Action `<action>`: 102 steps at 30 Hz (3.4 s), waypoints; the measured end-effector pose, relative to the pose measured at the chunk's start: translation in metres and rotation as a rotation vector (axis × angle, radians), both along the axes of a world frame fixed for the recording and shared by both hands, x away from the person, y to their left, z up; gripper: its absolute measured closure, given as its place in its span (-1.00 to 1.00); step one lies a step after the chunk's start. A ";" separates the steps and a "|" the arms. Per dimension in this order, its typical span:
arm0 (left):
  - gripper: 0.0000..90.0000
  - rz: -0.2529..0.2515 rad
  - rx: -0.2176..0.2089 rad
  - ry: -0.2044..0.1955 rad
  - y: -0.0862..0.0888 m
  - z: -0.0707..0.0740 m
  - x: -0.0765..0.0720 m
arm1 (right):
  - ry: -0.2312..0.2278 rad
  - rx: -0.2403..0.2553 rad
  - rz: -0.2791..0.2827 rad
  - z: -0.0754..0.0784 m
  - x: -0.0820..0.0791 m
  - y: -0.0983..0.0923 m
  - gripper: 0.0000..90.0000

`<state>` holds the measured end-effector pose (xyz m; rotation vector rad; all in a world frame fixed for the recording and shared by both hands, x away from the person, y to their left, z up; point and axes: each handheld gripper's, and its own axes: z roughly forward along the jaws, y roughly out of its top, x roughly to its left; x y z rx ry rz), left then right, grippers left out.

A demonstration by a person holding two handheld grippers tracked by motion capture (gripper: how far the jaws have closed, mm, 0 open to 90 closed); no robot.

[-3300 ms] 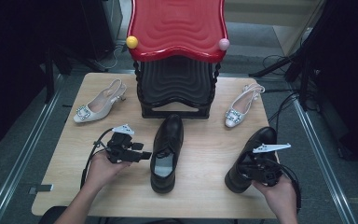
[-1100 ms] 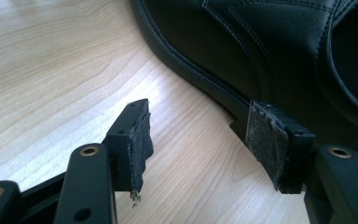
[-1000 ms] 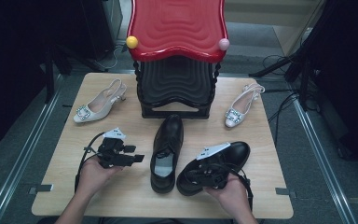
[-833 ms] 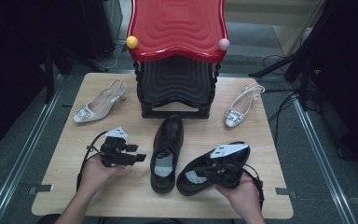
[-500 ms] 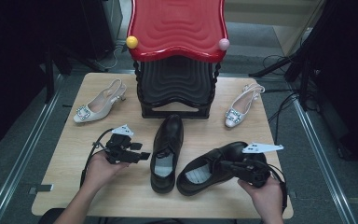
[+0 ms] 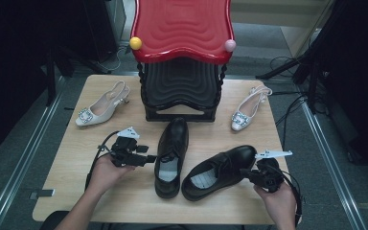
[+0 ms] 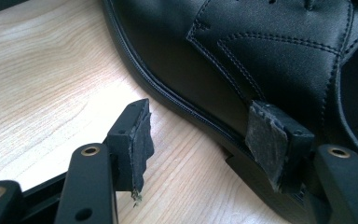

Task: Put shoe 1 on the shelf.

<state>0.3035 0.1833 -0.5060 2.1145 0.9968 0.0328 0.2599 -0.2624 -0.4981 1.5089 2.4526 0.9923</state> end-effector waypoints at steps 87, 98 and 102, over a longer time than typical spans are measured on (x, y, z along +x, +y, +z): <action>0.65 -0.037 -0.052 0.100 0.001 0.000 -0.009 | -0.004 0.075 0.093 -0.008 0.021 0.063 1.00; 0.92 -0.039 -0.042 0.138 -0.010 -0.009 -0.008 | -0.009 0.078 0.112 -0.009 0.034 0.077 1.00; 1.00 -0.025 -0.045 0.137 -0.015 -0.010 -0.012 | -0.006 0.082 0.111 -0.009 0.035 0.077 1.00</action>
